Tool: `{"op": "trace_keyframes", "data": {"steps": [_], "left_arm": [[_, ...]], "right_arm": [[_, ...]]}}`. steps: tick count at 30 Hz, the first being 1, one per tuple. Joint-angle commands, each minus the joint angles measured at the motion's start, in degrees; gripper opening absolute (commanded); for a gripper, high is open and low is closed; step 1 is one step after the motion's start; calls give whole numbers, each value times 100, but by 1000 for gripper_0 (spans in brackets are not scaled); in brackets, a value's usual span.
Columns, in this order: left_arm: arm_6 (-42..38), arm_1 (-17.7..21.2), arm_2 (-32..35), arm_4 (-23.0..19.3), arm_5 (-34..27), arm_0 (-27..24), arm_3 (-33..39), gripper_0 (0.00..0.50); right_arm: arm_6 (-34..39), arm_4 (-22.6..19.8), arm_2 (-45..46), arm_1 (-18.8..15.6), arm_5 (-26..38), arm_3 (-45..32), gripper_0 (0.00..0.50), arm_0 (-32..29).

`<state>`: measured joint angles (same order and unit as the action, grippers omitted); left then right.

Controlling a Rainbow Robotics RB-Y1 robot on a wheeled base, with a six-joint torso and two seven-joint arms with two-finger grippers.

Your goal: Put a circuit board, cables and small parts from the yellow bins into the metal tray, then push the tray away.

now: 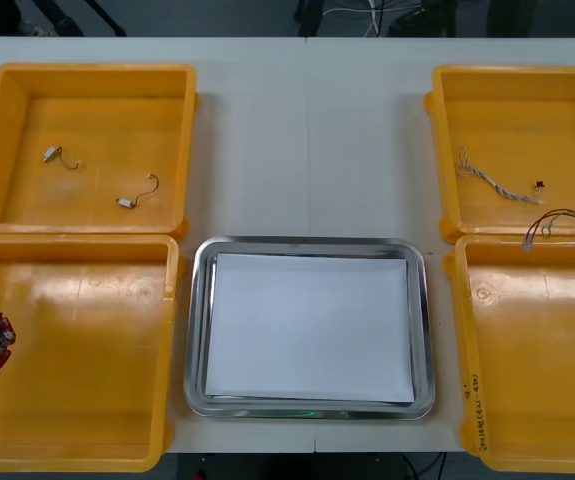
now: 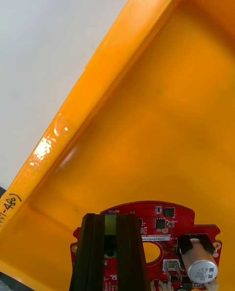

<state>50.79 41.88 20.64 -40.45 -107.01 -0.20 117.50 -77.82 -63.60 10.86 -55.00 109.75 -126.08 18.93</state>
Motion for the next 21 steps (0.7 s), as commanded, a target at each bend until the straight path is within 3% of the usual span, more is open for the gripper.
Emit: {"op": "trace_keyframes", "data": {"steps": [1,12,21], "left_arm": [[106,347,19,-42,-207,-525,335,0],[133,514,-183,-16,-299,-1070,423,0],[115,584,-622,-183,-299,-1483,704,1]], "right_arm": [[-128,-109,-506,-231,25,-276,0,410],[-383,-373,-769,-152,25,-303,0,568],[-541,-83,-1367,-55,25,-303,0,928]]}}
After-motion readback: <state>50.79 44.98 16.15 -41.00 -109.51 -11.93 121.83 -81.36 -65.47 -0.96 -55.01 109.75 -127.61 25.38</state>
